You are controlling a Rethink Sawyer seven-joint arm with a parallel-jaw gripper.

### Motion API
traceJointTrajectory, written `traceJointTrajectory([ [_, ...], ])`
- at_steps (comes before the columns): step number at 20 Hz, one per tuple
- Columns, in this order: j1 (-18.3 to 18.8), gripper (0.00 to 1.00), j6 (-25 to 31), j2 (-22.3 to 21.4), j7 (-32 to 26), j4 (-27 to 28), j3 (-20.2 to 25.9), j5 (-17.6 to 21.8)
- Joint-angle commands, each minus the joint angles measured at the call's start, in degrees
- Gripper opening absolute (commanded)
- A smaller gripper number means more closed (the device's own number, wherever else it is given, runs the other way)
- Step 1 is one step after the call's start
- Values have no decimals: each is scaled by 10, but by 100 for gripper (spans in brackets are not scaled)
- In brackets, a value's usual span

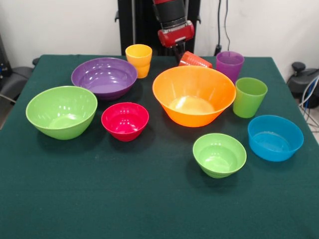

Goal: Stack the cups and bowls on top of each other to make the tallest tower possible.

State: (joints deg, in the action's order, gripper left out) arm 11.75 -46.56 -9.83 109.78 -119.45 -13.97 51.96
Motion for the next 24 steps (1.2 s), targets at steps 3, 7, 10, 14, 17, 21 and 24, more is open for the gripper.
traceJointTrajectory([
  [3,26,0,-11,19,69,78,106,98],
  [7,32,0,-19,19,57,80,110,130],
  [10,38,0,-24,19,53,81,116,151],
  [14,43,0,-32,26,40,87,121,156],
  [17,40,0,-45,35,17,87,115,134],
  [21,36,0,-69,38,-8,85,103,97],
  [24,25,0,-89,45,-32,85,86,55],
])
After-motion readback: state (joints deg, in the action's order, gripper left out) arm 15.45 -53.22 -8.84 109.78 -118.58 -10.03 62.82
